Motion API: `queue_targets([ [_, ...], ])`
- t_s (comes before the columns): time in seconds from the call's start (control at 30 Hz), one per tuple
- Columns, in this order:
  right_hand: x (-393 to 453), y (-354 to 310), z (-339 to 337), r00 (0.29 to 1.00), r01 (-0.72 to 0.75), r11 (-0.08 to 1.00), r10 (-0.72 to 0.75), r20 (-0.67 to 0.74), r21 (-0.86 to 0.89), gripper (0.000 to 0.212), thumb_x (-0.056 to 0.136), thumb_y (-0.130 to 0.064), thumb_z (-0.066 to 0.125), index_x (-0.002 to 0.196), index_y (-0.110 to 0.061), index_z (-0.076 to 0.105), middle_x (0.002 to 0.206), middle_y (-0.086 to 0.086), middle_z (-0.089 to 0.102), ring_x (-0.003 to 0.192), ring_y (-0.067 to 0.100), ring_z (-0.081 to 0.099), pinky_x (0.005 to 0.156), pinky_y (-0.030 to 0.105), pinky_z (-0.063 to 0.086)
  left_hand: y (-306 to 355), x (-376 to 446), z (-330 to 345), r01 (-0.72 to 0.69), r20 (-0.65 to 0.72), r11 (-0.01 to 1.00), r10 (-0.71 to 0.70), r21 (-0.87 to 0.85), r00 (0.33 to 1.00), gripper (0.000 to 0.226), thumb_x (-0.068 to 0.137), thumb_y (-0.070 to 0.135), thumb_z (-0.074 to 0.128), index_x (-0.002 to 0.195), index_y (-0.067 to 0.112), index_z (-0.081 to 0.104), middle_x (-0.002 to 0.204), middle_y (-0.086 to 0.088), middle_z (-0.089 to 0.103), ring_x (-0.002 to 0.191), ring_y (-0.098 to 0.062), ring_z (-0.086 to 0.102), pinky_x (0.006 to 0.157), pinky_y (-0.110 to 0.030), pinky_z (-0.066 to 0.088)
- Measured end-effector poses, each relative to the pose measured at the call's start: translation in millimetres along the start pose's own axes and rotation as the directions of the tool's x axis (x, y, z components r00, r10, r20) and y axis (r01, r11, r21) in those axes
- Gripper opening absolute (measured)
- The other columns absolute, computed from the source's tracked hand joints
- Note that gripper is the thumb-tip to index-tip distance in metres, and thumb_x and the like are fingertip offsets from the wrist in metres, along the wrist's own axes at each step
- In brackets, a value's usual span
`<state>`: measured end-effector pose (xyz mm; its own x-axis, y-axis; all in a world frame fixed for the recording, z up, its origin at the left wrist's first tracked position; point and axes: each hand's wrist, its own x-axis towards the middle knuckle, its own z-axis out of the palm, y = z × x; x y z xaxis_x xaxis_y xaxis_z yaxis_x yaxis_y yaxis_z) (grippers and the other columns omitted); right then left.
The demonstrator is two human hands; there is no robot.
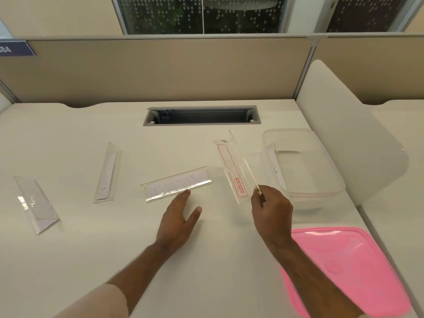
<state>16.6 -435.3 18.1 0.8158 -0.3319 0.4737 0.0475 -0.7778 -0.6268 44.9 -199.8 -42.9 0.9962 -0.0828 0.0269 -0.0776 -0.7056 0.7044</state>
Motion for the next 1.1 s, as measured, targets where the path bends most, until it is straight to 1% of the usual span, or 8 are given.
queue_targets([
  [0.17,0.5,0.3,-19.7,0.983,-0.17,0.933,0.135,0.128,0.318,0.015,0.091,-0.01,0.063,0.077,-0.007,0.067,0.06,0.006,0.064,0.052,0.029,0.062,0.049,0.041,0.052,32.0,10.8,-29.7,0.007,-0.12,0.901,-0.065,-0.433,0.991,0.052,0.091,0.034,0.067,0.14,0.027,0.051,0.139,0.013,0.057,0.124,0.0,0.056,0.098,-0.018,0.047],
  [0.27,2.8,-4.1,-30.6,0.933,-0.342,0.802,0.225,0.283,0.49,0.017,0.089,-0.01,0.066,0.079,-0.022,0.073,0.065,0.001,0.069,0.049,0.02,0.066,0.046,0.034,0.055,42.0,19.9,-51.6,0.026,-0.106,0.819,-0.105,-0.573,0.989,0.053,0.093,0.032,0.065,0.142,0.03,0.045,0.141,0.01,0.055,0.12,-0.001,0.058,0.09,-0.015,0.05],
  [0.37,7.4,-6.7,-37.1,0.896,-0.409,0.74,0.214,0.389,0.534,0.019,0.087,-0.008,0.069,0.076,-0.022,0.076,0.063,0.003,0.068,0.048,0.024,0.066,0.046,0.032,0.055,43.6,24.7,-68.6,0.073,-0.024,0.711,-0.125,-0.7,0.992,0.074,0.084,0.048,0.072,0.147,0.031,0.038,0.144,0.0,0.054,0.125,-0.016,0.06,0.103,-0.037,0.051],
  [0.53,14.3,-12.0,-45.0,0.82,-0.504,0.676,0.179,0.544,0.538,0.017,0.085,-0.004,0.069,0.079,-0.018,0.078,0.062,0.007,0.066,0.05,0.028,0.065,0.048,0.033,0.054,46.4,23.7,-86.8,0.09,0.062,0.58,-0.069,-0.81,0.996,0.109,0.059,0.071,0.08,0.15,0.033,0.036,0.139,-0.004,0.061,0.121,-0.023,0.065,0.095,-0.035,0.054],
  [0.63,17.3,-13.9,-47.6,0.757,-0.554,0.646,0.128,0.64,0.525,0.012,0.085,-0.004,0.07,0.082,-0.013,0.078,0.063,0.01,0.066,0.05,0.031,0.064,0.047,0.032,0.051,47.4,23.6,-88.7,0.115,0.097,0.499,-0.061,-0.859,0.993,0.097,0.062,0.063,0.084,0.143,0.024,0.047,0.134,-0.011,0.066,0.118,-0.03,0.066,0.098,-0.039,0.053],
  [0.8,20.0,-12.7,-45.9,0.679,-0.662,0.533,0.13,0.723,0.526,0.009,0.086,-0.005,0.068,0.091,-0.005,0.076,0.067,0.017,0.064,0.048,0.029,0.059,0.045,0.031,0.048,44.0,18.1,-88.6,0.123,0.075,0.41,-0.131,-0.904,0.988,0.035,0.088,0.031,0.065,0.118,0.012,0.065,0.123,-0.02,0.07,0.104,-0.029,0.07,0.089,-0.033,0.058],
  [0.93,21.0,-2.1,-40.2,0.653,-0.74,0.394,0.224,0.723,0.546,0.023,0.091,0.001,0.058,0.107,-0.007,0.072,0.068,0.022,0.058,0.045,0.026,0.053,0.043,0.03,0.045,38.4,8.1,-88.8,0.185,0.086,0.485,-0.22,-0.855,0.972,0.025,0.094,0.026,0.059,0.11,0.01,0.071,0.093,-0.014,0.076,0.097,-0.028,0.073,0.083,-0.031,0.06],
  [1.1,22.2,2.5,-34.9,0.622,-0.778,0.317,0.265,0.737,0.543,0.024,0.09,0.002,0.057,0.11,-0.006,0.068,0.062,0.015,0.058,0.045,0.025,0.051,0.042,0.029,0.042,37.8,-6.4,-83.4,0.269,0.083,0.526,-0.35,-0.807,0.933,0.022,0.099,0.019,0.059,0.112,0.005,0.07,0.098,-0.014,0.076,0.096,-0.025,0.072,0.088,-0.035,0.055],
])
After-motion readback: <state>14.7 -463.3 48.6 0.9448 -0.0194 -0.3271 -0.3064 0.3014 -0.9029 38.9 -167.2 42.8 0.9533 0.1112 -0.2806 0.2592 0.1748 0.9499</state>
